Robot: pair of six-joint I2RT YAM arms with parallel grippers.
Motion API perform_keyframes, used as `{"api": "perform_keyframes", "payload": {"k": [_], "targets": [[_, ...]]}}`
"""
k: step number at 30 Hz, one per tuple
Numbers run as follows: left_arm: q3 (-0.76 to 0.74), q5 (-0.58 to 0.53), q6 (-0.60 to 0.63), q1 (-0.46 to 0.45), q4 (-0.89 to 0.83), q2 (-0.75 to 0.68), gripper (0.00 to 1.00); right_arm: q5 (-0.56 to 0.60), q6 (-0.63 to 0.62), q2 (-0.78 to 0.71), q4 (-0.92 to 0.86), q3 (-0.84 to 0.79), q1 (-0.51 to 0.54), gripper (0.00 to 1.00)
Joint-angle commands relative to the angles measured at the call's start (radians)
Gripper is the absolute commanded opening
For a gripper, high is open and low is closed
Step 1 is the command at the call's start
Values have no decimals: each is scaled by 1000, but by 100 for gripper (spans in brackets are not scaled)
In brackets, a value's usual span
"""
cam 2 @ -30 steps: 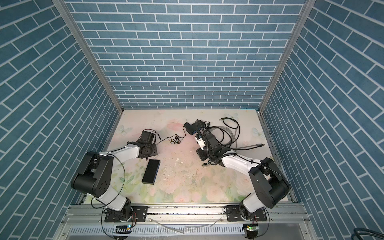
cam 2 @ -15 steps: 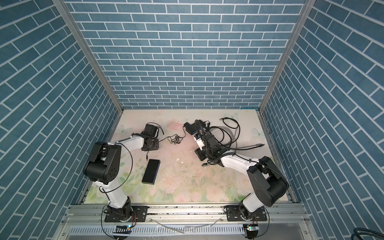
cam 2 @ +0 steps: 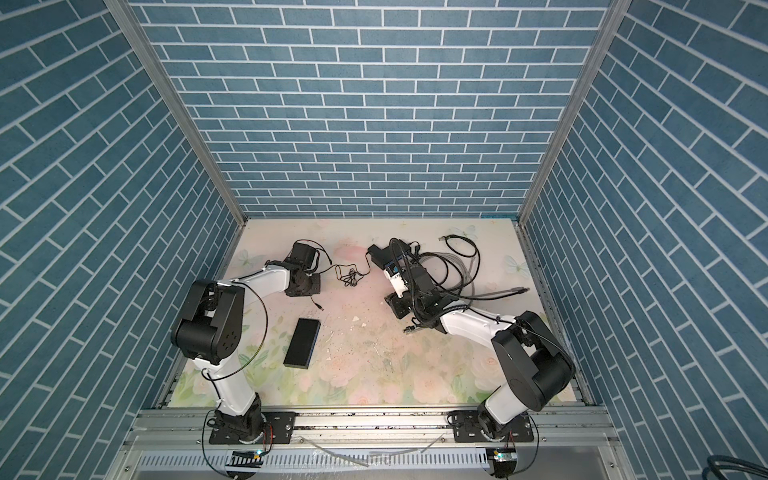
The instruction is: Insert the plug into the switch port
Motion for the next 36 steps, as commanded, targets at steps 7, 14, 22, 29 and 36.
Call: {"api": "perform_keyframes", "payload": {"k": [7,14,22,29,36], "targets": [[16,195,-3,-40,97,-115,0,-136,52,68,73,66,18,41],[-60,167,-41,-100,119,-187,0,-177,124,131,54,150,19,40],[-91,30,-147,-100,-144,-235,35,-130,114,125,33,138,19,41],[-114,46,-219,-99,-219,-218,43,-140,107,138,33,138,19,41],[-132,52,-255,-100,-206,-153,39,-145,93,145,34,136,19,41]]}}
